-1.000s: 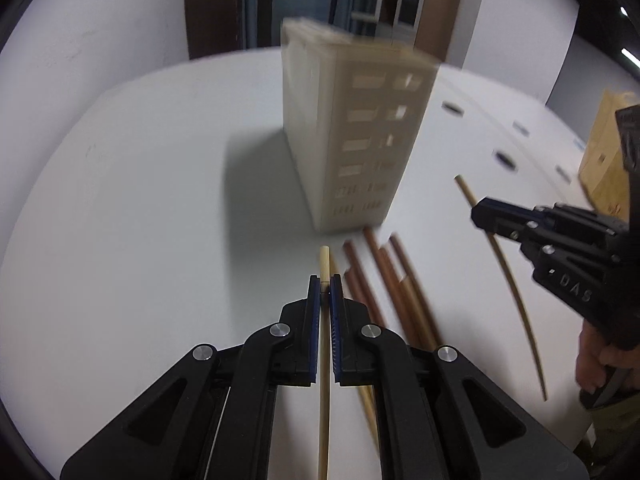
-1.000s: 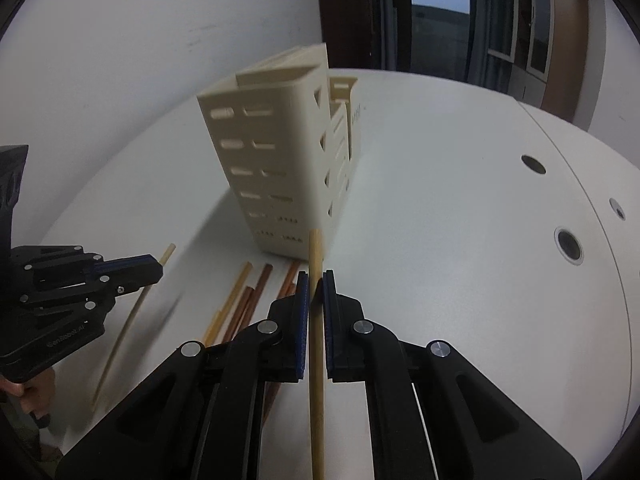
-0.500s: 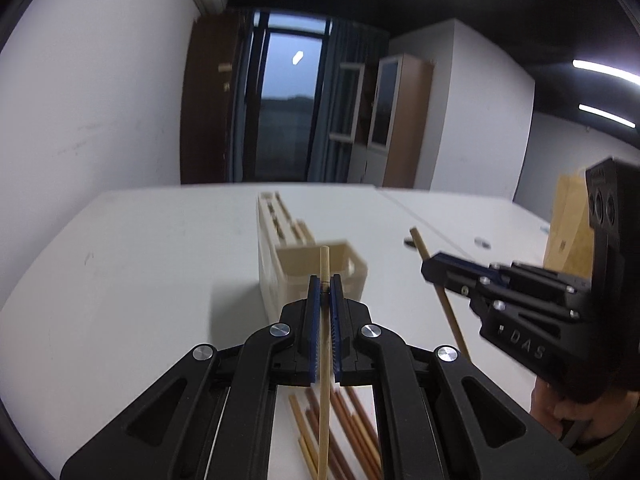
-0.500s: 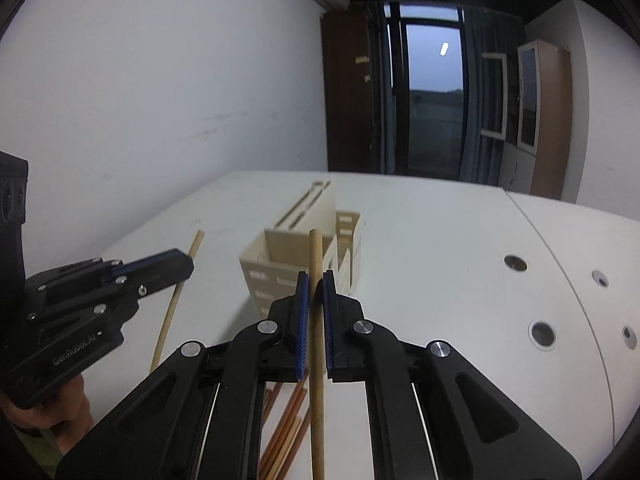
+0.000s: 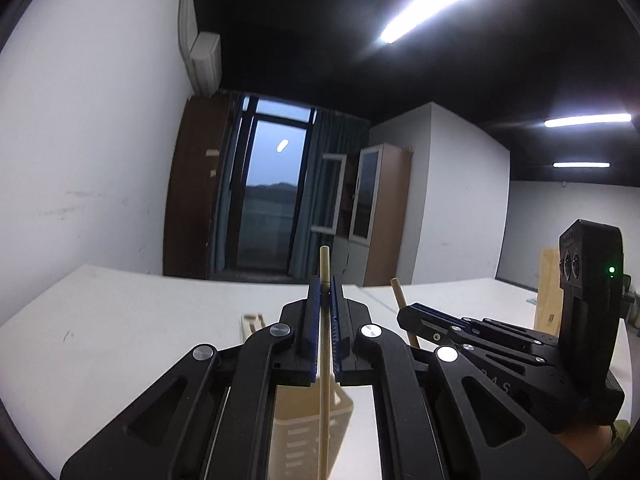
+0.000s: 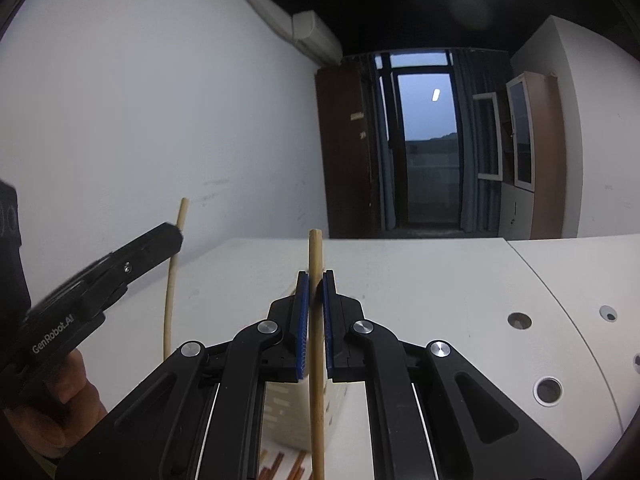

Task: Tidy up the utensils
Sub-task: 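Lift the light chopstick with the left gripper over the cream holder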

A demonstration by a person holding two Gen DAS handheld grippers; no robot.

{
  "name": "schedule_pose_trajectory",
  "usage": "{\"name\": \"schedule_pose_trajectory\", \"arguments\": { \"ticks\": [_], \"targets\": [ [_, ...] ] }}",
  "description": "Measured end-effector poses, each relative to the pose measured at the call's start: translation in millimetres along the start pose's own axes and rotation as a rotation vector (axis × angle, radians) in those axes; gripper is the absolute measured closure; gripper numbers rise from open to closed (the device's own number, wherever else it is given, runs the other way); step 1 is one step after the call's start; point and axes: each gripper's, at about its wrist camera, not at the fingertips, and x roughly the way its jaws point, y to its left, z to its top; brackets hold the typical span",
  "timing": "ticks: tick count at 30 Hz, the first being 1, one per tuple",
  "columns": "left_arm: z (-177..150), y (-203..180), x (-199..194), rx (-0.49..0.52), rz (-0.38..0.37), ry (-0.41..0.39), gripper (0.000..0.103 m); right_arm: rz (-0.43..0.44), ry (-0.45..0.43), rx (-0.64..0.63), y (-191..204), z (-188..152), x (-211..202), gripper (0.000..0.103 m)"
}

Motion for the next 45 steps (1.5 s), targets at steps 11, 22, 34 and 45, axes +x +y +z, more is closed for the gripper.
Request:
{"name": "schedule_pose_trajectory", "arguments": {
  "ticks": [11,22,34,45],
  "targets": [
    [5.3,-4.8,15.7,-0.013,0.018,-0.207,0.099,0.12,-0.219,0.029,-9.1,33.1,3.7,0.095],
    [10.4,-22.2,30.8,0.051,0.048,-0.341,0.099,0.183,-0.425,0.099,-24.1,52.3,9.9,0.095],
    [-6.0,-12.3,59.4,0.037,0.058,-0.245,0.099,0.2,-0.52,0.116,-30.9,38.5,40.7,0.095],
    [-13.3,-6.3,62.5,0.014,0.05,-0.187,0.099,0.223,-0.529,0.13,-28.9,35.8,45.2,0.095]
  ]
}}
